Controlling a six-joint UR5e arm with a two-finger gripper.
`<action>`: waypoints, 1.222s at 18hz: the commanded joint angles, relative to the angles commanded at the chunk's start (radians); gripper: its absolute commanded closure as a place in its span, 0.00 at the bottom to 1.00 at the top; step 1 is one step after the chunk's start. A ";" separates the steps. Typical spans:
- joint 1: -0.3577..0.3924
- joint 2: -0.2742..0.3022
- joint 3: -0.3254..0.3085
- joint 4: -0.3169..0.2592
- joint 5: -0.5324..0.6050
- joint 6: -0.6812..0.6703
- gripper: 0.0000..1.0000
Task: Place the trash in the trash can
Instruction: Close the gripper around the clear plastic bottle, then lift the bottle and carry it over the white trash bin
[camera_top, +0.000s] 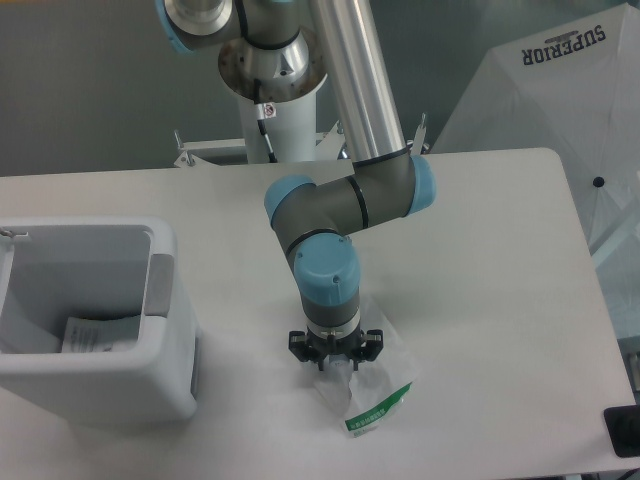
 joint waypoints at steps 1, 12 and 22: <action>-0.003 0.002 0.000 0.000 0.000 0.000 0.65; -0.002 0.040 0.050 -0.008 -0.018 -0.002 0.76; 0.130 0.216 0.280 0.002 -0.524 -0.008 0.76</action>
